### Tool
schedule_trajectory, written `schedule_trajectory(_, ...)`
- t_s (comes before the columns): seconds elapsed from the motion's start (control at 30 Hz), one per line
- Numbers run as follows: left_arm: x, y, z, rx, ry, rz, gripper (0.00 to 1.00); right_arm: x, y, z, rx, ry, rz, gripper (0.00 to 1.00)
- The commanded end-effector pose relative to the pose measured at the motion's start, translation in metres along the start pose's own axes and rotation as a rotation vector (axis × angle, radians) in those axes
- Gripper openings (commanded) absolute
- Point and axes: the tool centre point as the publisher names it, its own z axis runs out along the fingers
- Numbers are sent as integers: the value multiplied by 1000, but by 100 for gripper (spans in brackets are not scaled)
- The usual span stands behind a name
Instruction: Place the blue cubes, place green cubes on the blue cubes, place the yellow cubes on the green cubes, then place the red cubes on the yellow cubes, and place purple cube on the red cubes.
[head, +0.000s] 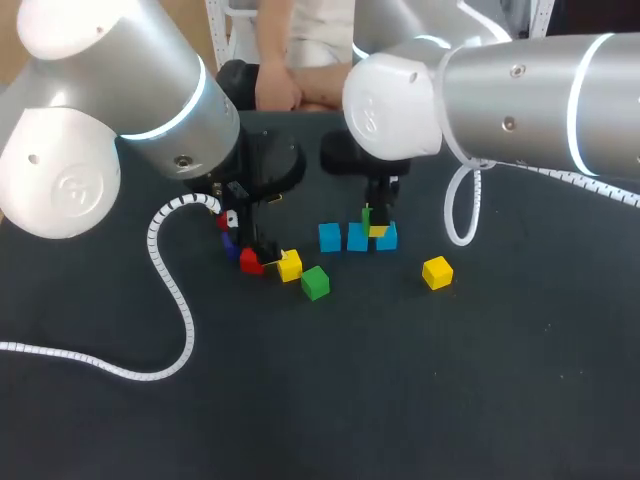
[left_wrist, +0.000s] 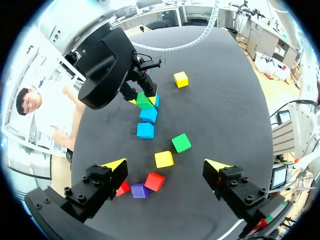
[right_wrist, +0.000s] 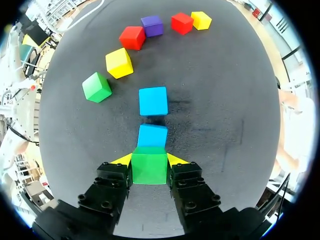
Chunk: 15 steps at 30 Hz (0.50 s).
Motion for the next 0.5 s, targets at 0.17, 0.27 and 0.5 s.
schedule_trajectory(0.17, -1, 2, 0, 4, 2, 1, 100, 0, 0, 2, -1, 2, 1, 4)
schedule_trajectory(0.27, -1, 2, 0, 4, 2, 1, 100, 0, 1, 1, 1, 1, 3, 34)
schedule_trajectory(0.5, -1, 2, 0, 4, 2, 1, 100, 0, 3, -1, 1, -7, -1, 100)
